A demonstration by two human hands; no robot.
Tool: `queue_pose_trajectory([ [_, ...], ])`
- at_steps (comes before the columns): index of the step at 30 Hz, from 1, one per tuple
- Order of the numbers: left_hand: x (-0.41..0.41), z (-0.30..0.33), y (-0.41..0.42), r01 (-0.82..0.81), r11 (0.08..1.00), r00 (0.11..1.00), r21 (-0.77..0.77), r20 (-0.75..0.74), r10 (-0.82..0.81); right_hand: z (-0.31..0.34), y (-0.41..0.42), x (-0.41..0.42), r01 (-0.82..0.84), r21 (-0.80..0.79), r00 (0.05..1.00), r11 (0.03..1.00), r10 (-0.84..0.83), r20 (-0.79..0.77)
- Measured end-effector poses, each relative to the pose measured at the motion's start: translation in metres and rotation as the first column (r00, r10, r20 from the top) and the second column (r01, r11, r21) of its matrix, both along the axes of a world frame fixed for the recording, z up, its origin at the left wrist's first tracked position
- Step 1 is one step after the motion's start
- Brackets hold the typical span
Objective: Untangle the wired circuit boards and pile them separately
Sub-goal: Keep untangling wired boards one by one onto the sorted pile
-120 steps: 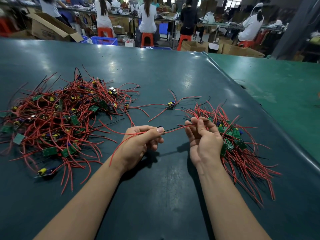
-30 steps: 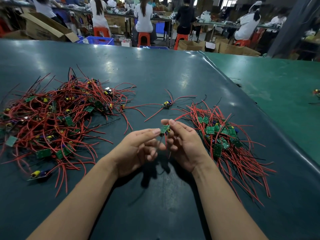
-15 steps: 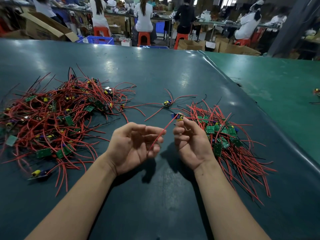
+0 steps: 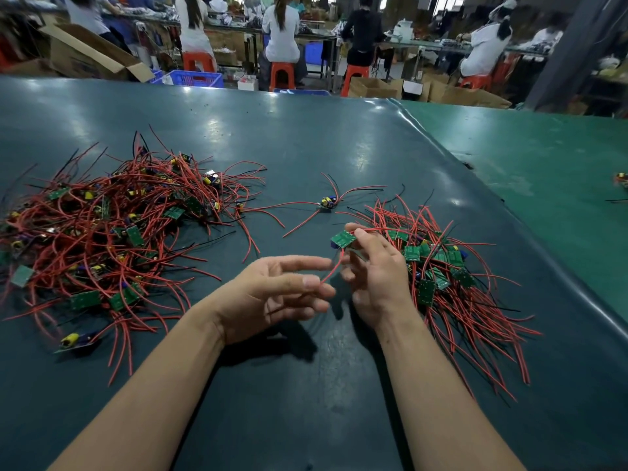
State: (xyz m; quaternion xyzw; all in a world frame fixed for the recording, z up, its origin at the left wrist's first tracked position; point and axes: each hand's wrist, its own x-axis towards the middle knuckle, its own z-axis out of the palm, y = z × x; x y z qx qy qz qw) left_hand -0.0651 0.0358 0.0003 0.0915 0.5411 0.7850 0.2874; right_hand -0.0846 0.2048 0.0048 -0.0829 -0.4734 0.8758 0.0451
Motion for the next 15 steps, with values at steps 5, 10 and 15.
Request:
queue_pose_trajectory([
  [5, 0.001, 0.002, 0.005, 0.102, 0.993, 0.992, -0.051, 0.085, -0.098, -0.001, 0.001, 0.003, -0.132, 0.01, 0.991, 0.991, 0.132, 0.003],
  [10, 0.001, 0.003, 0.0, 0.186, 0.982, 0.982, -0.006, 0.03, -0.186, 0.0, -0.001, 0.004, -0.161, 0.13, 0.987, 0.978, 0.158, 0.033],
  [15, 0.004, -0.004, -0.008, 0.467, 0.873, 0.884, 0.142, -0.068, -0.462, 0.002, 0.003, 0.005, -0.188, 0.023, 0.982, 0.982, 0.187, 0.02],
])
